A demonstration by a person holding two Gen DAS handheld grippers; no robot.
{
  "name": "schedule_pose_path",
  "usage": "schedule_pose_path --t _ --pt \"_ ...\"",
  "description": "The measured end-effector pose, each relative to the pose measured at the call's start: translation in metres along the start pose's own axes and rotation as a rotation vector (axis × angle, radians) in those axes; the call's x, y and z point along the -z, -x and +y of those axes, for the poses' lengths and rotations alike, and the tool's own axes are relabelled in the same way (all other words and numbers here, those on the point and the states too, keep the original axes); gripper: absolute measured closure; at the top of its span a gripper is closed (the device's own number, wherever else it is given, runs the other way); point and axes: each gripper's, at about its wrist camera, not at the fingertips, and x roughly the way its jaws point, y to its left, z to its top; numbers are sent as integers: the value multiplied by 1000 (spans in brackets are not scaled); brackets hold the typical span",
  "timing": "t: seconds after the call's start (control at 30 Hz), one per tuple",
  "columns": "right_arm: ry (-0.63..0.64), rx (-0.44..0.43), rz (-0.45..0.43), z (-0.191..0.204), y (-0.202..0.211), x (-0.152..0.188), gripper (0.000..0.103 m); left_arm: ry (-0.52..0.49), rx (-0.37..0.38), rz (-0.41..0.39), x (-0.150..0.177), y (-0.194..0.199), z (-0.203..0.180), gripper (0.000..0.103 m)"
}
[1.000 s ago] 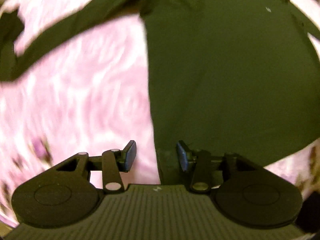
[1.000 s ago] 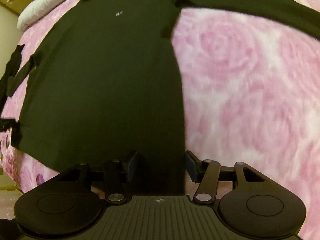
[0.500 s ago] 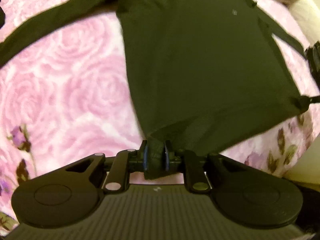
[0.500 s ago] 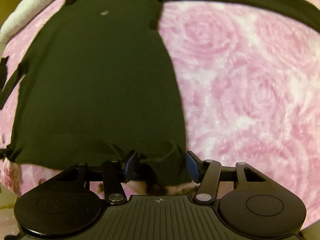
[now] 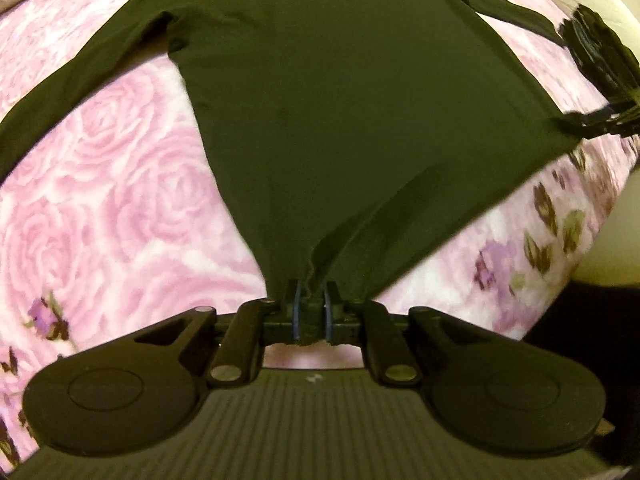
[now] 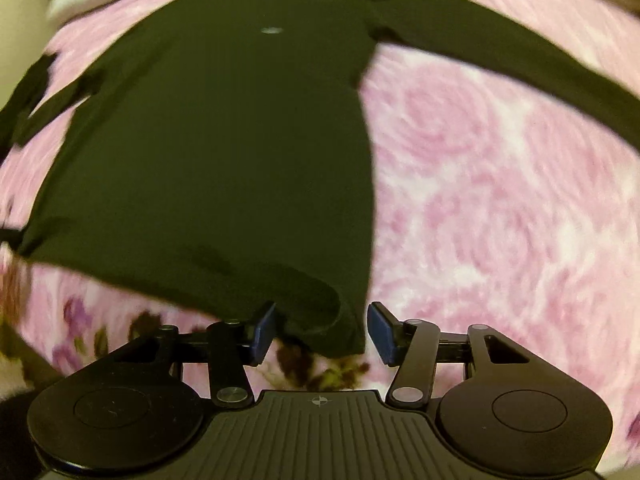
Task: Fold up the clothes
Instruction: 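Pinch the shirt hem with both grippers and lift it to straighten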
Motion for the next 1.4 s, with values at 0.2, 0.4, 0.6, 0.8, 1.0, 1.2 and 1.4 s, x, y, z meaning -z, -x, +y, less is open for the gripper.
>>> schedule_pose_path --t 0.2,0.4,0.6,0.8,1.0,1.2,1.4 --pt "264 64 24 17 -34 -7 48 -73 -4 -13 -3 -2 -9 95" --pt "248 11 2 -1 -33 -4 65 -119 3 -15 -2 2 -9 95" --pt "291 -95 73 -2 6 22 98 -258 95 36 19 22 -27 96" --pt "420 -89 149 3 13 42 98 -350 107 152 45 15 -43 103" --pt "562 -12 282 3 -10 57 98 -375 62 181 52 8 -47 103" --pt "455 34 225 -21 20 63 97 -295 42 58 29 20 -45 97" --pt "268 -61 -8 -20 19 6 91 -241 22 -24 -11 -19 -64 90"
